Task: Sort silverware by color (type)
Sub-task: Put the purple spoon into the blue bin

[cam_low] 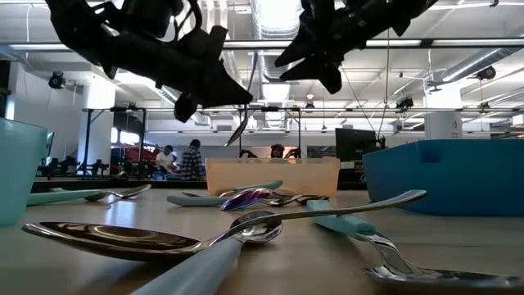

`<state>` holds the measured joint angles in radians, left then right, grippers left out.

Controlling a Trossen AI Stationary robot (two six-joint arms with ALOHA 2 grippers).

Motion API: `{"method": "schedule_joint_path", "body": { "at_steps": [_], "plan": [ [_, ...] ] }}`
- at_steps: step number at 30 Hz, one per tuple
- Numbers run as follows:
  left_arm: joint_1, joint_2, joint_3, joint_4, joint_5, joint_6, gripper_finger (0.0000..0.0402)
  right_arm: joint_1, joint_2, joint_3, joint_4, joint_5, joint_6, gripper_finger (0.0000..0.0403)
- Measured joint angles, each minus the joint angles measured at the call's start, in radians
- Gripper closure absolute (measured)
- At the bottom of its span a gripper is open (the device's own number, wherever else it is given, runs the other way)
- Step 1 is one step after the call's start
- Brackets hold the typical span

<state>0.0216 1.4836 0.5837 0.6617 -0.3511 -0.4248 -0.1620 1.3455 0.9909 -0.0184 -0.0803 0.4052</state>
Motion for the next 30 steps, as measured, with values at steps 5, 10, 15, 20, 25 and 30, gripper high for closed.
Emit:
{"method": "schedule_joint_path", "body": {
  "at_steps": [5, 10, 15, 20, 25, 30],
  "plan": [
    [0.001, 0.002, 0.003, 0.041, 0.000, -0.004, 0.0401, -0.002, 0.044, 0.000, 0.060, 0.000, 0.021, 0.0221],
    [0.002, 0.002, 0.024, 0.037, -0.005, -0.004, 0.0401, -0.002, 0.060, 0.000, 0.158, 0.001, 0.003, 0.0200],
    [0.002, 0.003, 0.034, 0.032, -0.004, -0.005, 0.0401, -0.002, 0.063, 0.000, 0.231, 0.004, -0.006, 0.0208],
    [0.002, 0.023, 0.067, 0.032, 0.036, 0.015, 0.0401, -0.002, 0.071, 0.000, 0.246, 0.013, -0.008, 0.0224],
    [0.002, 0.086, 0.117, 0.033, 0.064, 0.022, 0.0401, -0.002, 0.070, 0.000, 0.256, 0.013, -0.008, 0.0241],
    [0.002, 0.106, 0.126, 0.047, 0.064, 0.020, 0.0401, -0.003, 0.069, 0.000, 0.250, 0.017, -0.012, 0.0276]
  ]
}}
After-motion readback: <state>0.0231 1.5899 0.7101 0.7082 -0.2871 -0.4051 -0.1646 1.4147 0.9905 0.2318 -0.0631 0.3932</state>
